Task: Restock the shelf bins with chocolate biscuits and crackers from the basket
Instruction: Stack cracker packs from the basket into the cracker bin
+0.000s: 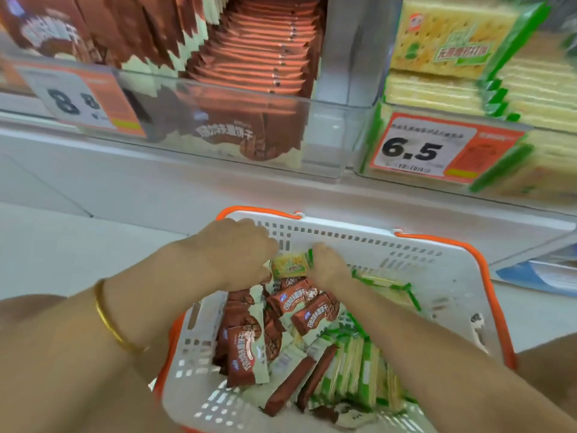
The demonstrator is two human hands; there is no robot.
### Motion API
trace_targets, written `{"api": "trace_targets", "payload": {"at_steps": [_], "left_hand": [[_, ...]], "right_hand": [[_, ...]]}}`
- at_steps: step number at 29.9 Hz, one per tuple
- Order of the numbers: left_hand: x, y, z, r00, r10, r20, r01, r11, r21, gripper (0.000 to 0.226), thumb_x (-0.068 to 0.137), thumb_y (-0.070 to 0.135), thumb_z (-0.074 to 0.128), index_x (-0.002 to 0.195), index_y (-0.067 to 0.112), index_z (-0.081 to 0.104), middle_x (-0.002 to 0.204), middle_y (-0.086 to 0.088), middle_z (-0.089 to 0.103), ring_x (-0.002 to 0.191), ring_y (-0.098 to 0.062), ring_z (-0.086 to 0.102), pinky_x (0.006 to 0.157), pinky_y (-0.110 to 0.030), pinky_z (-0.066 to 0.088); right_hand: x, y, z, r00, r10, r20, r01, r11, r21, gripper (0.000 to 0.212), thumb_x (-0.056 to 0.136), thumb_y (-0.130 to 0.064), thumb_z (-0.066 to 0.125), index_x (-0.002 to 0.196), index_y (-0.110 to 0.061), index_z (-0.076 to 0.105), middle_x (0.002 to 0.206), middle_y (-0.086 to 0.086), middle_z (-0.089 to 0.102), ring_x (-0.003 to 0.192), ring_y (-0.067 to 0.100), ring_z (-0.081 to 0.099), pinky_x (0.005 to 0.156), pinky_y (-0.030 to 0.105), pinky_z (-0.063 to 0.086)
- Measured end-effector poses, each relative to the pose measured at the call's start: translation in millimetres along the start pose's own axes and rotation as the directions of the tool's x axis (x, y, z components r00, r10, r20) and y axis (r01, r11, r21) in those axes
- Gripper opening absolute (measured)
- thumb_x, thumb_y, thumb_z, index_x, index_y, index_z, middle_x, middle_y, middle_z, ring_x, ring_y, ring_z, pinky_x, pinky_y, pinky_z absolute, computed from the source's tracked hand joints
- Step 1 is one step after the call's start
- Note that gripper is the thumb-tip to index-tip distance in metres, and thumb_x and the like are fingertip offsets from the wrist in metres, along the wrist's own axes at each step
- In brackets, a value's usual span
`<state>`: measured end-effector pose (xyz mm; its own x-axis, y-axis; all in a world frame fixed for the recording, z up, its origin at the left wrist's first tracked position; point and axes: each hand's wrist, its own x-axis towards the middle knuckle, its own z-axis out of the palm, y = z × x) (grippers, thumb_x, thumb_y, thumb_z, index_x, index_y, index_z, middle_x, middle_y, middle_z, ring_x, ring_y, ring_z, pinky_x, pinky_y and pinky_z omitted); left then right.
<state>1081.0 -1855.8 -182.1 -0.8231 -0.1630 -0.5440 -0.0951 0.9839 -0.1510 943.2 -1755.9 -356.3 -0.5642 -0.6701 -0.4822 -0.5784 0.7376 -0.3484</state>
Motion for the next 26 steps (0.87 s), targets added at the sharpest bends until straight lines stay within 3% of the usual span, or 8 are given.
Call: {"api": "trace_targets", "payload": {"at_steps": [4,7,10,13,17,21,24,26], "left_hand": [[2,1,-1,0.997,-0.001,-0.077,-0.002,1.000,-0.028,0.034,0.099,0.035,0.039,0.129,0.019,0.045,0.123,-0.004,0.050,0.114,-0.024,0.046,0.088,-0.037,0.043],[3,1,-5,0.995,-0.005,-0.095,-0.002,0.998,-0.067,0.030,0.099,0.031,0.040,0.126,0.019,0.046,0.121,-0.004,0.050,0.112,-0.024,0.046,0.084,-0.036,0.041],[3,-1,-9,0.997,-0.023,-0.071,0.015,0.994,-0.107,0.031,0.098,0.033,0.042,0.125,0.019,0.046,0.121,-0.004,0.050,0.113,-0.024,0.046,0.085,-0.036,0.042],[4,-1,-10,0.997,-0.033,-0.067,0.021,0.984,-0.177,0.037,0.096,0.034,0.046,0.129,0.017,0.044,0.121,-0.004,0.049,0.115,-0.023,0.046,0.088,-0.038,0.046],[4,18,-15,0.993,-0.031,-0.110,-0.008,0.942,-0.337,0.053,0.094,0.042,0.051,0.138,0.019,0.037,0.135,-0.003,0.045,0.123,-0.020,0.044,0.097,-0.038,0.043],[-4,53,-39,0.958,-0.096,-0.270,-0.082,0.812,-0.578,0.045,0.088,0.044,0.060,0.126,0.025,0.045,0.114,0.005,0.055,0.104,-0.015,0.055,0.082,-0.033,0.047],[-18,72,-79,0.903,-0.119,-0.414,-0.161,0.798,-0.581,0.031,0.085,0.039,0.066,0.109,0.025,0.051,0.098,0.009,0.056,0.089,-0.010,0.054,0.065,-0.022,0.040],[-29,79,-111,0.830,-0.122,-0.544,-0.224,0.820,-0.526,0.032,0.082,0.037,0.069,0.109,0.025,0.054,0.097,0.011,0.054,0.089,-0.009,0.053,0.066,-0.022,0.038]], "right_hand": [[24,-6,49,0.955,0.281,-0.091,-0.231,0.902,0.364,0.040,0.081,-0.016,0.071,0.108,-0.013,0.043,0.100,0.006,0.055,0.101,0.026,0.057,0.083,0.039,0.054],[26,-17,57,0.948,0.302,-0.104,-0.259,0.917,0.303,0.032,0.083,-0.031,0.070,0.102,-0.014,0.050,0.098,0.005,0.060,0.095,0.024,0.060,0.079,0.040,0.054],[11,-18,40,0.984,0.165,-0.072,-0.142,0.956,0.256,0.014,0.091,-0.028,0.060,0.087,-0.018,0.052,0.087,0.000,0.056,0.083,0.019,0.057,0.064,0.029,0.048],[-25,-9,-9,0.997,-0.014,-0.077,0.037,0.951,0.307,0.026,0.090,-0.021,0.062,0.071,-0.022,0.044,0.075,-0.005,0.044,0.068,0.012,0.045,0.052,0.017,0.031],[-97,5,-94,0.985,-0.126,-0.121,0.171,0.827,0.535,0.019,0.090,-0.018,0.063,0.080,-0.015,0.047,0.079,0.000,0.050,0.065,0.010,0.050,0.055,0.017,0.040],[-158,23,-154,0.960,-0.135,-0.245,0.271,0.672,0.689,0.018,0.089,-0.010,0.064,0.091,-0.021,0.050,0.085,0.005,0.056,0.066,0.014,0.058,0.059,0.027,0.051],[-190,31,-191,0.910,-0.177,-0.375,0.394,0.653,0.646,0.034,0.082,-0.007,0.070,0.102,-0.024,0.049,0.088,0.003,0.058,0.074,0.016,0.059,0.060,0.028,0.054],[-208,34,-218,0.859,-0.181,-0.479,0.467,0.661,0.588,0.035,0.075,-0.006,0.076,0.096,-0.023,0.053,0.080,0.000,0.061,0.070,0.014,0.060,0.062,0.030,0.054]]}}
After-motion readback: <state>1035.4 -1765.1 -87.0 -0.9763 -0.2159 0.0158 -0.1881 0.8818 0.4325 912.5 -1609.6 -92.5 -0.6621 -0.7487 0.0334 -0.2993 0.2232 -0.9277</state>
